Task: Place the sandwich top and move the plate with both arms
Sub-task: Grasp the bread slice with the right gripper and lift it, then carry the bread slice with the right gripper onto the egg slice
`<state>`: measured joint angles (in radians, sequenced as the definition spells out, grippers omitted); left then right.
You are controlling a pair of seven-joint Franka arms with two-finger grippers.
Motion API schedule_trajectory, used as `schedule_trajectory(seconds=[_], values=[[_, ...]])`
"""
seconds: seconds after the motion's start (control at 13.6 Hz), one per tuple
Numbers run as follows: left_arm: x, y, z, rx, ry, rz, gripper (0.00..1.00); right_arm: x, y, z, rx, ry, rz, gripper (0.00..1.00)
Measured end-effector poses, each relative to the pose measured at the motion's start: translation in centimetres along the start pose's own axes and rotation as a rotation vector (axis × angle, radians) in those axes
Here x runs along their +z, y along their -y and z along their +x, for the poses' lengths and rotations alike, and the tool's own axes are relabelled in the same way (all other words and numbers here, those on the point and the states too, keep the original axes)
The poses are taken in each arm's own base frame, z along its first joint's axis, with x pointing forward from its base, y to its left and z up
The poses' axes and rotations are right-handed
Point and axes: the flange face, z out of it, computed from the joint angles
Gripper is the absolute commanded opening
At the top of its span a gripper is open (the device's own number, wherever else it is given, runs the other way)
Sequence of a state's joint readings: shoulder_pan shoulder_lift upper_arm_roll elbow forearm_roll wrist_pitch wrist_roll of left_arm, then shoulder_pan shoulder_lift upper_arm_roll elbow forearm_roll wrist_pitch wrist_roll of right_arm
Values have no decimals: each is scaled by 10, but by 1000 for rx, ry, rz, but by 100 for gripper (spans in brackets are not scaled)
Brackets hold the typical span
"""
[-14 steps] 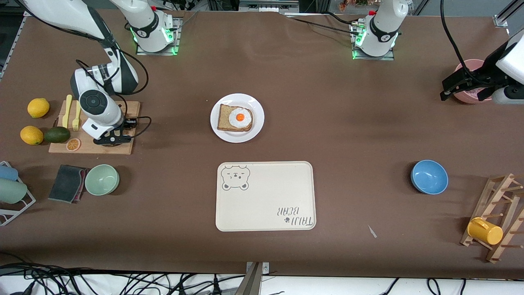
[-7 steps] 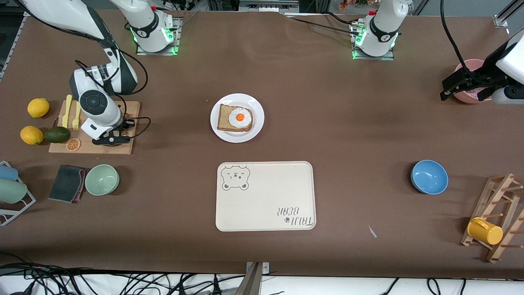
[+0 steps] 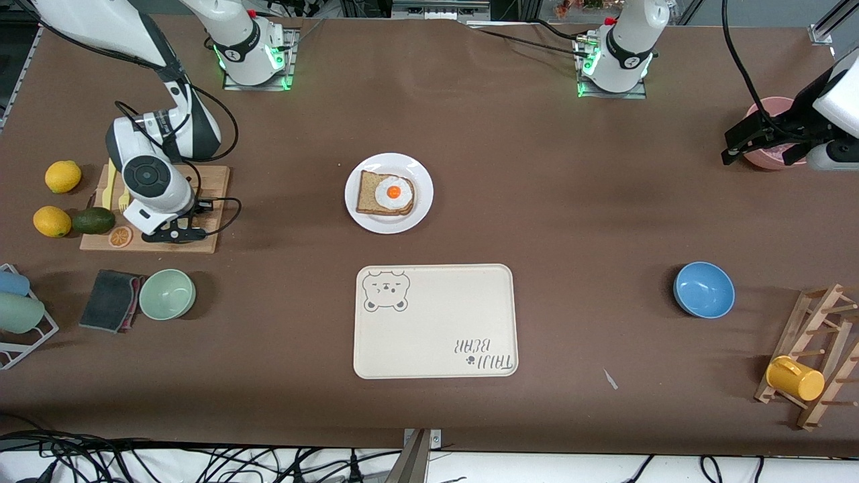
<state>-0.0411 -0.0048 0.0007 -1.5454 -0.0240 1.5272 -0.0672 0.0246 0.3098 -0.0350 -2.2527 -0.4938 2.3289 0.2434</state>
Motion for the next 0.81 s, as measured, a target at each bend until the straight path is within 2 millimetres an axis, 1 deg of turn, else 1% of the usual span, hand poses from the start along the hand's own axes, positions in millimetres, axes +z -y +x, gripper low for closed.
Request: schedule_trajectory(seconds=[0.22,0.29,0.37,0.44,0.59,0.66,0.81], values=[[0,0,0,0,0,0,100,-10,-1,6,0,10,-14,0],[0,0,0,0,0,0,100,-19,0,10,-3,30,-28,0],[0,0,0,0,0,0,100,-33,4,15,-6,53,-46,0],[0,0,0,0,0,0,100,-53,11,22,-5,69,-57,0],[0,0,0,0,0,0,100,-92,30,34,-8,90,-60,0],[0,0,0,0,0,0,100,-110,46,39,-21,90,-58,0],[0,0,0,0,0,0,100,-137,87,45,-41,89,-41,0]])
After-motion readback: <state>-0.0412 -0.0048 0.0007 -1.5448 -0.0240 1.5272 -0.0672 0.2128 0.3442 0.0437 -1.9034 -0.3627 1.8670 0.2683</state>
